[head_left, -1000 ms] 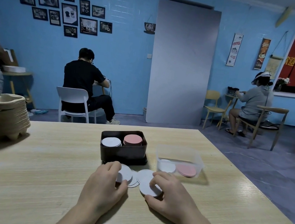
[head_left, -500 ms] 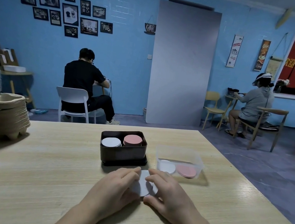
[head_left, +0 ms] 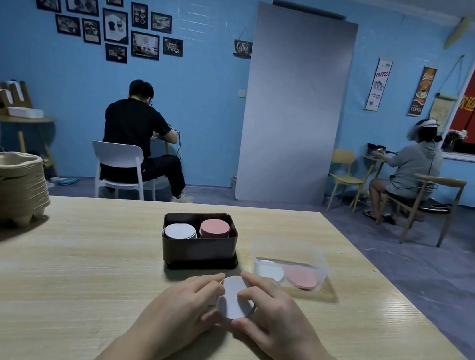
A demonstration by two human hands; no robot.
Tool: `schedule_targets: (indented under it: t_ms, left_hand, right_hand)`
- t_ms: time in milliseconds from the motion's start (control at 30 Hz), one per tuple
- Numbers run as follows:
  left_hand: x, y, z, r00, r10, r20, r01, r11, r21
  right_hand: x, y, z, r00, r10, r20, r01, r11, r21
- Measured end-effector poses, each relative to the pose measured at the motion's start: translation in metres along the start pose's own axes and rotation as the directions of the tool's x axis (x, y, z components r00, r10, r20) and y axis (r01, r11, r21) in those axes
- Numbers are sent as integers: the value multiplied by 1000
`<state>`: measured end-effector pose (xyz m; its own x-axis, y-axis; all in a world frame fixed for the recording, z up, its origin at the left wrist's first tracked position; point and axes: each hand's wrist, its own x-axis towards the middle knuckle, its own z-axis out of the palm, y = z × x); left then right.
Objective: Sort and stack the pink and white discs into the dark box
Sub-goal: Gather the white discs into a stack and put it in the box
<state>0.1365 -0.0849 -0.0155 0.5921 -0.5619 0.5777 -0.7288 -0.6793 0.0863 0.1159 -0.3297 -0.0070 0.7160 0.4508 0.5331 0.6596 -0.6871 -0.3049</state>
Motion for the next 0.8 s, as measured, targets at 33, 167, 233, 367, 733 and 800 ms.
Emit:
schedule_targets:
  t_ms: [33,167,233,367,733,800]
  left_hand:
    - [-1,-1,1,1000,-10,3,10,1000,-3]
    - [-1,-1,1,999,-21,-26,22,1000,11]
    - [0,3,-1,999,-18,-45,18,1000,4]
    - [1,5,-2,999,-14,-44,13,1000,-18]
    - [-2,2,0,997,-76,23,77,997,-28]
    - [-2,3,0,995,-97,34,98,994,-37]
  right_hand:
    - [0,0,0,1000,-4,-10,4,1000,1]
    - [0,-2,0,999,-23,-31,23,1000,-14]
    - [0,-2,0,999,-33,-37,33,999,-21]
    - [0,-2,0,998,-51,-34,50,998,-33]
    - [1,-4,0,999,-34,6,34,999,-37]
    - [2,-5,0,999,-36,-3,36,999,-41]
